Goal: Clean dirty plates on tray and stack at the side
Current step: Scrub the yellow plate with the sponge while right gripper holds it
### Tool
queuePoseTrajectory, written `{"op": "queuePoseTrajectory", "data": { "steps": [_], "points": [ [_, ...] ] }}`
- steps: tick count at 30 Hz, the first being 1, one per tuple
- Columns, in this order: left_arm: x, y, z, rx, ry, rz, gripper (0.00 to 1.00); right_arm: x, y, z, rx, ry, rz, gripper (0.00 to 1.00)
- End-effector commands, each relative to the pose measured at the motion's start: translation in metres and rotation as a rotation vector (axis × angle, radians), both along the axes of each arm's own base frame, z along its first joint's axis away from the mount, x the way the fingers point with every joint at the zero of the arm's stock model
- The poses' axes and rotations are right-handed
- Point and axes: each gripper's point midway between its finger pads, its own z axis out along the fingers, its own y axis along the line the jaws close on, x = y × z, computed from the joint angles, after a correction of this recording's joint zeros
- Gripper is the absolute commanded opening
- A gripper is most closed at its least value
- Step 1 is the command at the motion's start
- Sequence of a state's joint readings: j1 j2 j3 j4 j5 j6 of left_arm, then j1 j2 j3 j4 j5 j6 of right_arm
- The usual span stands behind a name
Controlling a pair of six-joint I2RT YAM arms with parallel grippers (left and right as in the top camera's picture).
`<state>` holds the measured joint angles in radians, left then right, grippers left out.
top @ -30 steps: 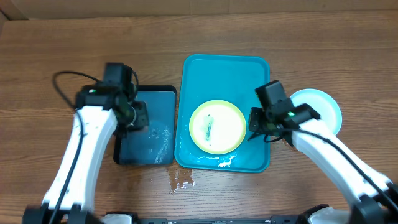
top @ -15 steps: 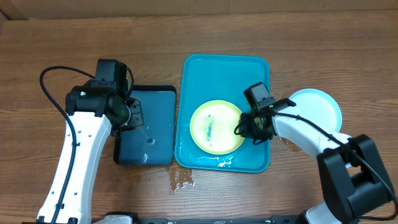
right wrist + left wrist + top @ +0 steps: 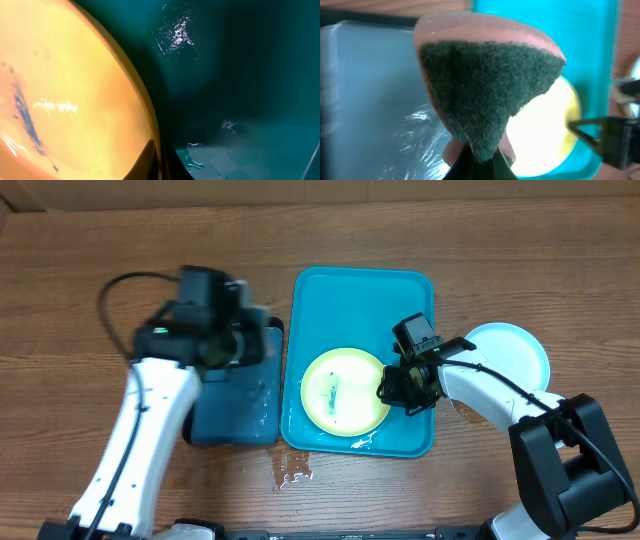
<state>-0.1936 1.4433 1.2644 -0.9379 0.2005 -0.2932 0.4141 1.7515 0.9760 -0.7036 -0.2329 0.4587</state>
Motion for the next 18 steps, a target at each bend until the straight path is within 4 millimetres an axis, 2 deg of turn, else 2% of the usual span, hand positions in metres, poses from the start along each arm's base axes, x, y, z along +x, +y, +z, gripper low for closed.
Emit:
{"op": "queuePoseTrajectory", "data": {
  "steps": [1, 3, 5, 9, 13, 18],
  "points": [
    [-0.012, -0.067, -0.038, -0.082, 0.090, -0.131, 0.04, -0.004, -0.001, -0.005, -0.016, 0.009, 0.044, 0.04],
    [-0.016, -0.093, -0.062, -0.065, 0.126, -0.198, 0.04, -0.004, -0.001, -0.005, -0.017, 0.008, 0.044, 0.04],
    [-0.018, -0.110, -0.086, -0.031, 0.158, -0.242, 0.04, -0.004, -0.001, -0.005, -0.017, 0.008, 0.045, 0.04],
    [-0.025, -0.119, -0.130, 0.029, 0.254, -0.244, 0.04, -0.005, -0.002, -0.005, -0.019, 0.010, 0.048, 0.04],
    [-0.026, -0.107, -0.162, 0.100, 0.321, -0.181, 0.04, -0.005, -0.001, -0.005, -0.018, 0.010, 0.048, 0.04],
    [-0.024, -0.068, -0.178, 0.277, 0.348, -0.070, 0.04, -0.005, -0.001, -0.005, -0.018, 0.010, 0.047, 0.04]
  ]
}}
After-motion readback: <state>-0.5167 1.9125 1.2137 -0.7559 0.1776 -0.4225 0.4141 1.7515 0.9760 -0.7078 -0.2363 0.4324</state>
